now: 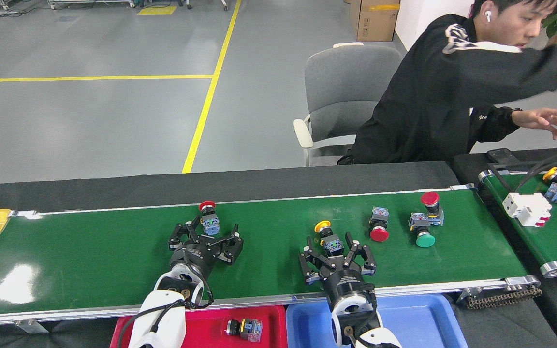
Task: Pick switch part from conveyor to tray
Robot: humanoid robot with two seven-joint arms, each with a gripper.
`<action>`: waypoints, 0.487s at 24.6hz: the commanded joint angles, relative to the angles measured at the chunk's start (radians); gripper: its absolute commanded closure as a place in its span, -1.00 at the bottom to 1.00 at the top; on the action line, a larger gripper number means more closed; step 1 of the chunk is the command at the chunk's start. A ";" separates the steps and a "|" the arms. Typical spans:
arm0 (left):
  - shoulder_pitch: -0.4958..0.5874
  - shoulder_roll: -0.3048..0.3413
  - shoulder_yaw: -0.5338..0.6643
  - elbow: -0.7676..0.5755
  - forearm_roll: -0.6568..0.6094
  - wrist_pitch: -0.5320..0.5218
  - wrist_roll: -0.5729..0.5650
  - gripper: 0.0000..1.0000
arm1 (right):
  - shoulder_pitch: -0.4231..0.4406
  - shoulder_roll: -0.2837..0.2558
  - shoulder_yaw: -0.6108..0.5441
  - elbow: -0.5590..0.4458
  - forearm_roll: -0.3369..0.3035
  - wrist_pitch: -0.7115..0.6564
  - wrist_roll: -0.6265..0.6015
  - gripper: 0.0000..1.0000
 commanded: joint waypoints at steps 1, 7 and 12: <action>-0.025 0.014 0.007 0.019 0.007 0.006 0.004 -0.18 | -0.020 0.004 0.002 -0.008 -0.003 -0.013 0.010 0.06; 0.018 0.042 0.030 -0.044 0.106 -0.041 0.004 0.83 | -0.021 -0.001 0.003 -0.014 -0.043 -0.051 0.013 0.96; 0.129 0.074 0.030 -0.229 0.165 -0.051 0.004 0.83 | 0.011 -0.013 0.002 -0.146 -0.063 -0.080 0.014 0.96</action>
